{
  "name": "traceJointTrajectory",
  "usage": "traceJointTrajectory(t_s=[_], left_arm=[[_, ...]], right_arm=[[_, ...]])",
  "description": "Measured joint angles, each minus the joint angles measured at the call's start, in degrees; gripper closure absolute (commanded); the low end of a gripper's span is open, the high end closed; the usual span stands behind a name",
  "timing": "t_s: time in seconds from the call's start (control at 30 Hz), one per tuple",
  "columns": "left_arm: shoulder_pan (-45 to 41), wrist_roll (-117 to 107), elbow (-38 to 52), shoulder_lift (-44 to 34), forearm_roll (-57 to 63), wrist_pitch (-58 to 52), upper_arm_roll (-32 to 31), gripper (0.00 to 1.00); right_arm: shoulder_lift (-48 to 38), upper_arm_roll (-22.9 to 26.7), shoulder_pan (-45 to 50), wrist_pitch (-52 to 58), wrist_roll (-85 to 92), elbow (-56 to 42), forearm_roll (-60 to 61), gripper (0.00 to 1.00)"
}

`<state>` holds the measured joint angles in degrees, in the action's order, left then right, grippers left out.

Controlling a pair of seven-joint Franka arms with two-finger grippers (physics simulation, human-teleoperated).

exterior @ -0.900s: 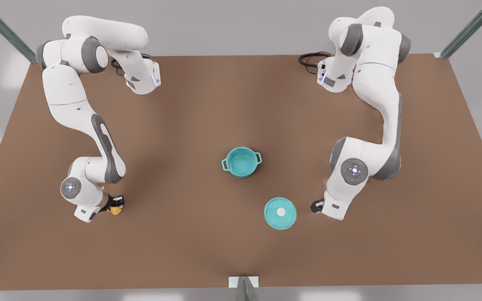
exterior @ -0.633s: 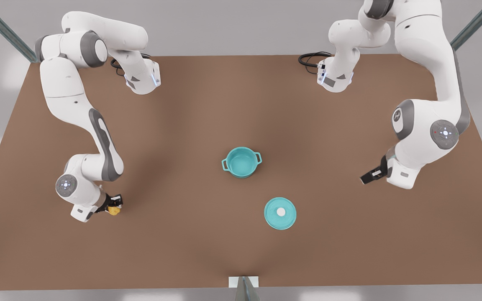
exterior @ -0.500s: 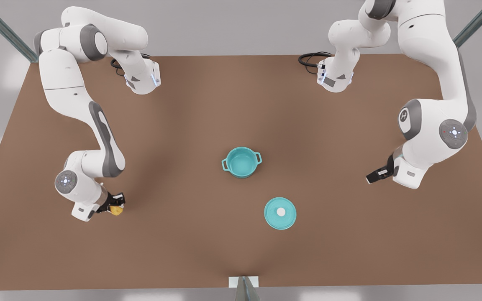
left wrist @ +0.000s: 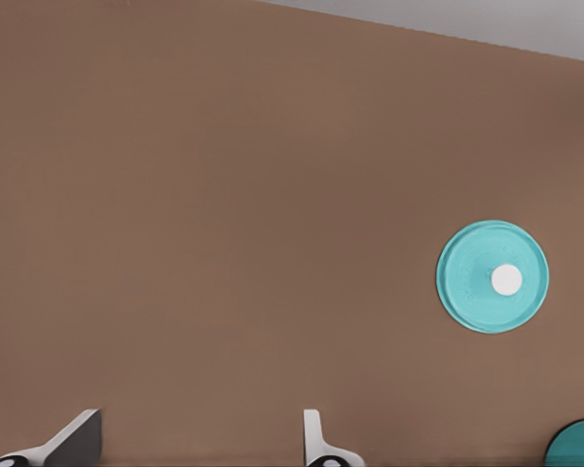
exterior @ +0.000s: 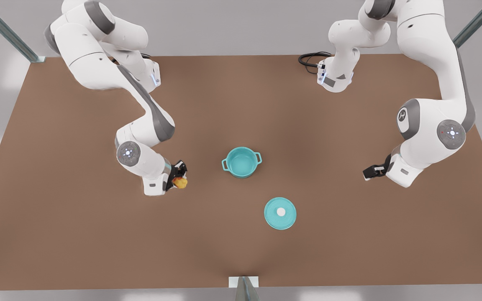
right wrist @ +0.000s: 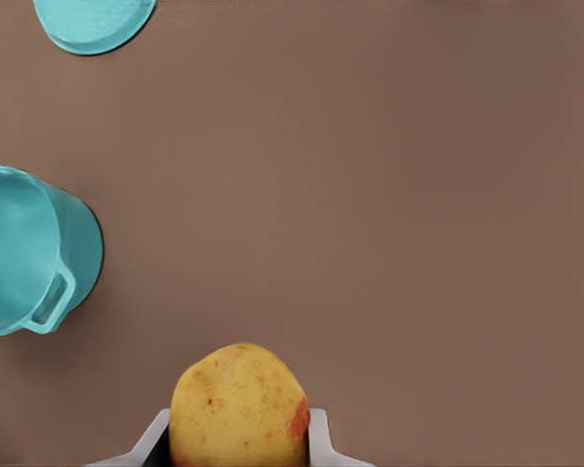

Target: Open the pot lid and put the potato into the pot

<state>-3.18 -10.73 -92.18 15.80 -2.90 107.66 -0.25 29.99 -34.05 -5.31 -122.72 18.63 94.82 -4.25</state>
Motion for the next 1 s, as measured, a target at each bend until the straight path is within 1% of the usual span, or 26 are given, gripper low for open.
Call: traceJointTrajectory(t_s=[0.2,0.33,0.4,0.57,0.7,0.87,0.9,0.93,0.97,1.0], left_arm=[[0.0,2.3,0.2,-0.9,0.8,-1.0,0.2,0.00],[0.0,3.3,0.2,-0.8,1.9,-1.3,0.1,0.00],[-0.1,3.7,0.1,-0.8,2.2,-1.4,0.1,0.00],[-0.1,4.4,0.1,-0.8,2.4,-1.5,0.0,0.00],[-0.1,4.9,0.1,-0.8,2.5,-1.6,0.0,0.00],[-0.1,5.4,0.1,-0.8,2.5,-1.6,0.0,0.00],[-0.1,5.4,0.1,-0.8,2.5,-1.6,0.0,0.00],[-0.1,5.5,0.1,-0.8,2.5,-1.6,0.0,0.00],[-0.1,5.5,0.1,-0.8,2.5,-1.6,-0.1,0.00],[-0.2,5.5,0.1,-0.7,2.5,-1.6,-0.1,0.00]], right_arm=[[1.5,-0.9,8.7,0.9,-2.0,-1.3,0.0,0.48],[6.1,-1.0,16.1,0.9,-4.2,-6.6,-0.2,0.48],[8.1,-0.2,18.6,0.2,-5.4,-7.9,-0.2,0.48],[12.7,4.3,22.5,-3.8,-8.0,-8.2,0.0,0.48],[15.1,5.2,23.3,-7.5,-9.6,-8.4,0.1,0.48],[15.7,5.5,24.7,-10.2,-11.6,-8.5,0.0,0.48],[15.7,5.5,24.8,-10.5,-12.0,-8.5,0.0,0.44],[15.7,5.5,24.9,-10.7,-12.5,-8.5,-0.1,0.30],[15.7,5.5,24.9,-11.0,-12.9,-8.5,-0.2,0.06],[15.6,5.5,24.9,-11.1,-13.3,-8.5,-0.3,0.00]])
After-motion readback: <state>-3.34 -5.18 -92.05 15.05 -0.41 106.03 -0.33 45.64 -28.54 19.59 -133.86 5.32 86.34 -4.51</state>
